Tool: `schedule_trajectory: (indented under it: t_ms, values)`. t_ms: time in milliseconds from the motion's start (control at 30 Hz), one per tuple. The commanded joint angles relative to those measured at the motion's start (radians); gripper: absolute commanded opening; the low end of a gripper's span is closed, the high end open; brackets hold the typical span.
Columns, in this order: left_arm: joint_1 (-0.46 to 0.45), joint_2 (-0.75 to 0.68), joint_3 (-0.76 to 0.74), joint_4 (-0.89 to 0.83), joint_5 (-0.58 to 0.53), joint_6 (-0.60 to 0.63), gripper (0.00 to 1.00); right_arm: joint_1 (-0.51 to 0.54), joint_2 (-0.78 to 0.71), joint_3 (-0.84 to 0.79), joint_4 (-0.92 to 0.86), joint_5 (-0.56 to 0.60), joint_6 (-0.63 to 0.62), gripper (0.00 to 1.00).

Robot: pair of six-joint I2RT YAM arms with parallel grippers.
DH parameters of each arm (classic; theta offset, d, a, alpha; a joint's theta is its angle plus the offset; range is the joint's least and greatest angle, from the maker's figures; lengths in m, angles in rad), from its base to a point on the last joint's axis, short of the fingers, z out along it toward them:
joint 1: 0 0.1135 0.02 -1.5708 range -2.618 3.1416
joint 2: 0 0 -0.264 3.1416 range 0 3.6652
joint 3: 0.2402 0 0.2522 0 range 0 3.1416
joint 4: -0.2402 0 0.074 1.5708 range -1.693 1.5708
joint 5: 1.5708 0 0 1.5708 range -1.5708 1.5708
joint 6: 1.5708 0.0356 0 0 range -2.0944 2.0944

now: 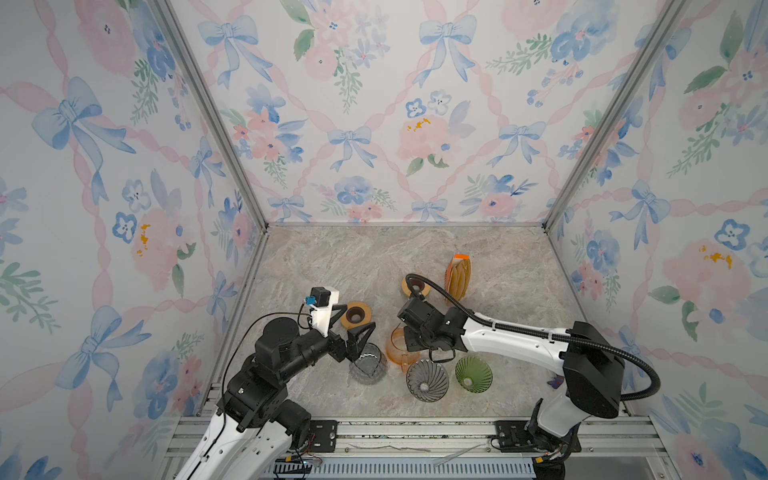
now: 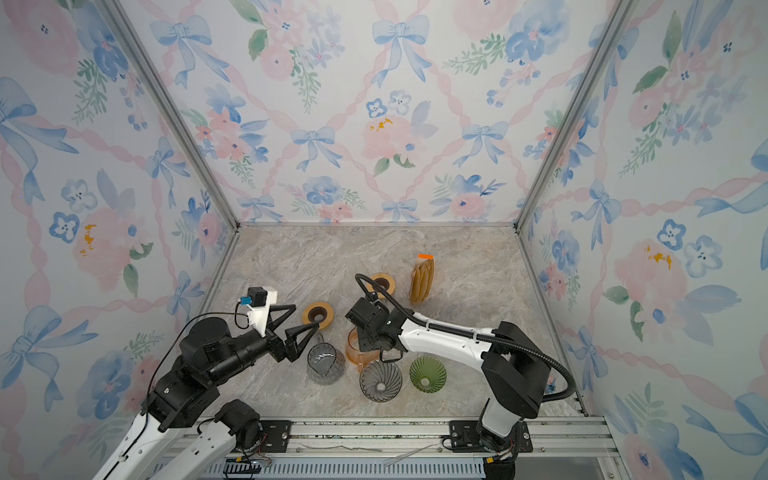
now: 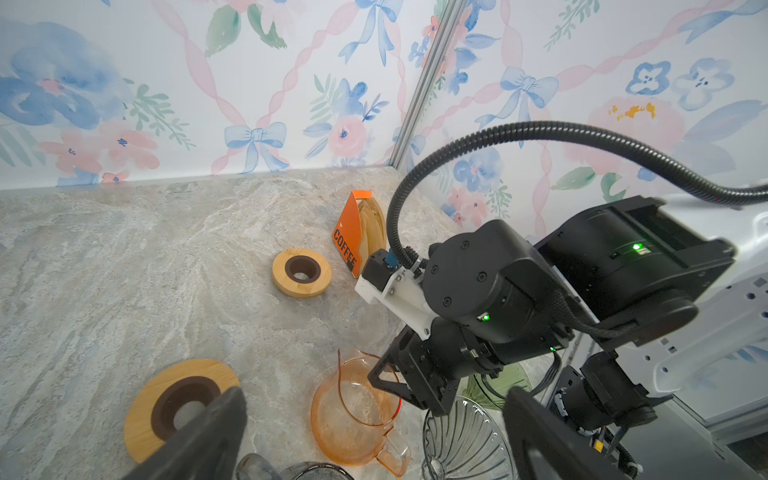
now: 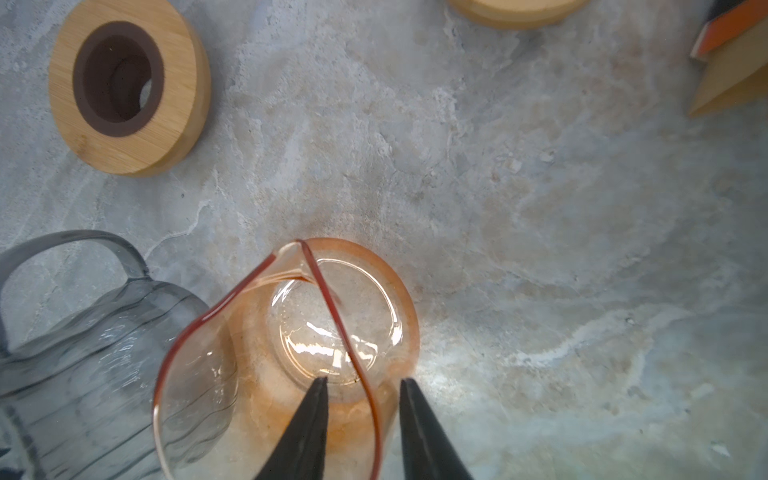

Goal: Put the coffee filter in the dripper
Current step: 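Move the right gripper from the orange pitcher over to the green ribbed dripper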

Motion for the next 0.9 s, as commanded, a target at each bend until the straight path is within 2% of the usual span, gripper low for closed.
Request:
schedule_trajectory:
  t_ms: [0, 433, 700, 867]
  values:
    - [-0.004, -0.005, -0.011, 0.002, -0.002, -0.01, 0.98, -0.004, 0.031, 0.03, 0.002, 0.016, -0.011, 0.3]
    - [-0.004, 0.0, -0.013, 0.001, 0.006, -0.01, 0.98, -0.037, 0.017, 0.023, -0.02, 0.107, -0.021, 0.23]
    - [-0.005, 0.005, -0.014, 0.003, 0.0, -0.011, 0.98, -0.096, 0.0, -0.009, -0.029, 0.149, -0.013, 0.21]
    - [-0.005, 0.009, -0.013, 0.002, 0.0, -0.014, 0.98, -0.142, -0.061, -0.051, -0.033, 0.15, -0.023, 0.21]
